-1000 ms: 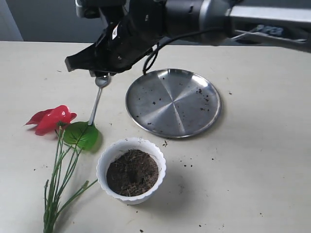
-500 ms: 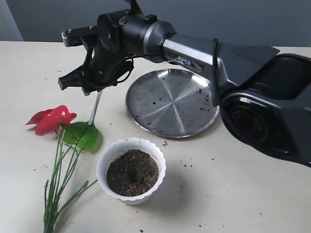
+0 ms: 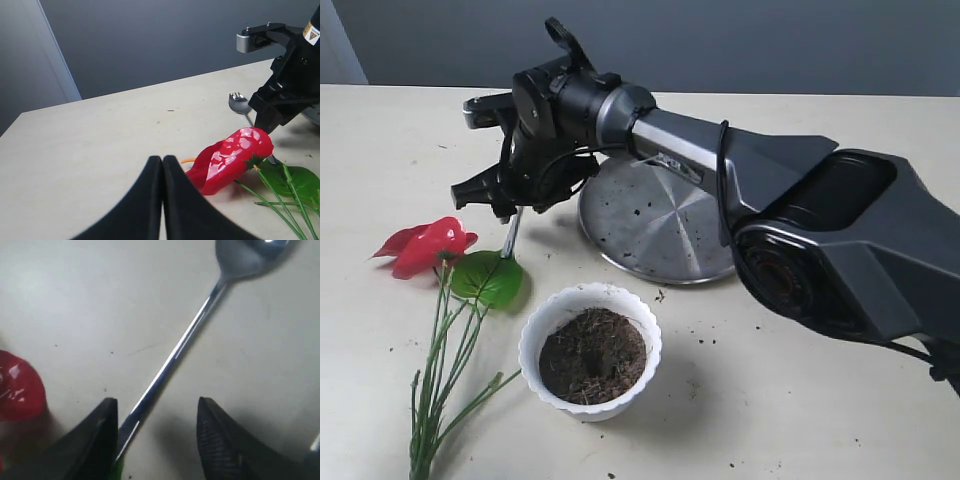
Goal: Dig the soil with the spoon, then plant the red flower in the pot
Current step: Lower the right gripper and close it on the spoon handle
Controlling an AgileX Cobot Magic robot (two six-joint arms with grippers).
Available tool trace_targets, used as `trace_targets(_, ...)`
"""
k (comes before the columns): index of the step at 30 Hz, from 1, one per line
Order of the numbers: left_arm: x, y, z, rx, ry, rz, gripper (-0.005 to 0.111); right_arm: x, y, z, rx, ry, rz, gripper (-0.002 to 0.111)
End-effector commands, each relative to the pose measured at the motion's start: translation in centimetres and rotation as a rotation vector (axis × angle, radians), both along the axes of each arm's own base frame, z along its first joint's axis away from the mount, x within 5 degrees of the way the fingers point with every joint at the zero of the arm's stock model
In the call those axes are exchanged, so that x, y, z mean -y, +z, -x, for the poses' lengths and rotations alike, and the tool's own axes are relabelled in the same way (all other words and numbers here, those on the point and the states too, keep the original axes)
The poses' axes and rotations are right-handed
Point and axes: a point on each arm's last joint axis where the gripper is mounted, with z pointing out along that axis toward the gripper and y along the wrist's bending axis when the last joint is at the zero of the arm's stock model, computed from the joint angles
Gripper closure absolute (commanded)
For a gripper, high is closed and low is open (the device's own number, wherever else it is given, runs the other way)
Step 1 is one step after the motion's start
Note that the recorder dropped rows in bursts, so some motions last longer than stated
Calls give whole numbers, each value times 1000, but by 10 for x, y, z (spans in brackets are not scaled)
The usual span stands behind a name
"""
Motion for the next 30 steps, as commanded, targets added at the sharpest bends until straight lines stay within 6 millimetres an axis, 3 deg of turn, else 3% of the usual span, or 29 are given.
trace_targets(1, 0, 0, 0, 7, -2, 14, 106, -12, -8, 10, 29, 15, -8, 61)
trace_targets(8, 0, 0, 0, 7, -2, 14, 106, -17, -17, 20, 74, 46, 66, 61)
trace_targets(21, 0, 0, 0, 7, -2, 14, 106, -10, -23, 18, 90, 34, 146, 61)
trace_targets(30, 0, 0, 0, 7, -2, 14, 106, -9, -23, 18, 81, 33, 159, 87)
